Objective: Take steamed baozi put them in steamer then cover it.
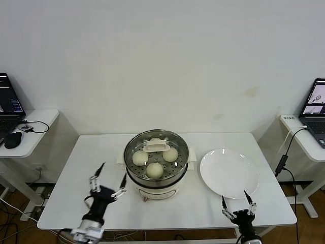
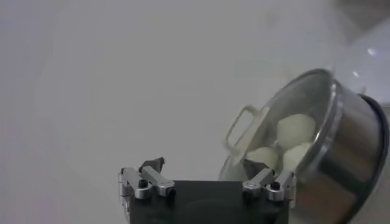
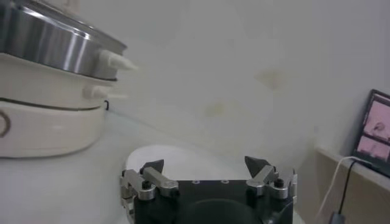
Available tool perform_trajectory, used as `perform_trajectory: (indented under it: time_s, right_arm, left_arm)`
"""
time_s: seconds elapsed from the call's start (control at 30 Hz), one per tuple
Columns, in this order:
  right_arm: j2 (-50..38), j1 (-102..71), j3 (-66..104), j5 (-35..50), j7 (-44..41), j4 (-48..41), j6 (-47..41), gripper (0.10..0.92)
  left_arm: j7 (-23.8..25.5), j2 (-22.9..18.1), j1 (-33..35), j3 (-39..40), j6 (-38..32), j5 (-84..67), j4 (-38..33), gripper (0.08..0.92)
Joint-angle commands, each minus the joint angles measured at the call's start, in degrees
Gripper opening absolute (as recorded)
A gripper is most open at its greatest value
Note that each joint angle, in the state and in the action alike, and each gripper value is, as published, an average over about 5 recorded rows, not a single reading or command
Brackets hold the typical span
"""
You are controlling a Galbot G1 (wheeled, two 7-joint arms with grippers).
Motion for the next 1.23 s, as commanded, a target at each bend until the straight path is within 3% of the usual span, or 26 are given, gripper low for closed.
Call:
perform_trajectory:
  time_s: [0.03,1.23]
  right_arm:
    - [-0.78,-3.43,-2.36,4.83,0.07,4.86,-6.91,0.823]
    - [-1.52,-4.65,-3.74,5.29,-0.08,7.20,-9.22,0.823]
  left_arm:
    - [-5.51,-0.78,7.60,-8.63,-10.01,-36.93,7.26,0.823]
    - [-0.59,-1.71,8.82,-6.04,-7.89,-31.08,8.95,0.823]
